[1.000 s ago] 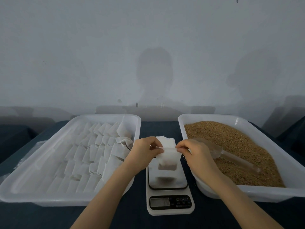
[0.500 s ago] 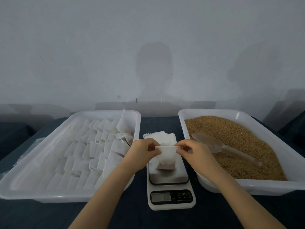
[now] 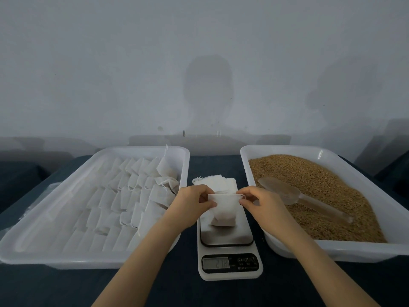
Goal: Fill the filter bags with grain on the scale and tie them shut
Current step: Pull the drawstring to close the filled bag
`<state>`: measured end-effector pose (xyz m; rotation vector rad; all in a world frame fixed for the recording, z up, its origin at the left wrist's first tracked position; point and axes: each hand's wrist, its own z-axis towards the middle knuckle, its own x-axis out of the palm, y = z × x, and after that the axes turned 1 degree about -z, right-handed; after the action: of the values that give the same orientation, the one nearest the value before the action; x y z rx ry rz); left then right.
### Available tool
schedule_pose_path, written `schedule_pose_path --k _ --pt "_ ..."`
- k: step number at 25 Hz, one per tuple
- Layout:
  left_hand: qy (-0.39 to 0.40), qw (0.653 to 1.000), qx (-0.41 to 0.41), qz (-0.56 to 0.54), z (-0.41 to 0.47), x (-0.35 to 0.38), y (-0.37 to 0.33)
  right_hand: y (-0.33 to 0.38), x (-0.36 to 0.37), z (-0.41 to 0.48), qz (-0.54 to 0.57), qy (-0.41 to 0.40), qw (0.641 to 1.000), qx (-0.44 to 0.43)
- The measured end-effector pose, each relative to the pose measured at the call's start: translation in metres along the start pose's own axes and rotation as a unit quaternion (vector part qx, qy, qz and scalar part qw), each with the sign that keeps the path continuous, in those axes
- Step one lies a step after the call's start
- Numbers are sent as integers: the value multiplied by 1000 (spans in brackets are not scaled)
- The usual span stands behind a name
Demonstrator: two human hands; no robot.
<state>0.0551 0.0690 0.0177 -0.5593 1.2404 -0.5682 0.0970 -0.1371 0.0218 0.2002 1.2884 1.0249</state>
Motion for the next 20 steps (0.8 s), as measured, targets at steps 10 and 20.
schedule_pose_path --k 10,20 --pt "2 1000 1 -1 1 0 0 0 0 0 -7 5 1000 -2" --pt "3 1000 -2 0 0 0 0 -2 1 0 -2 3 1000 -6"
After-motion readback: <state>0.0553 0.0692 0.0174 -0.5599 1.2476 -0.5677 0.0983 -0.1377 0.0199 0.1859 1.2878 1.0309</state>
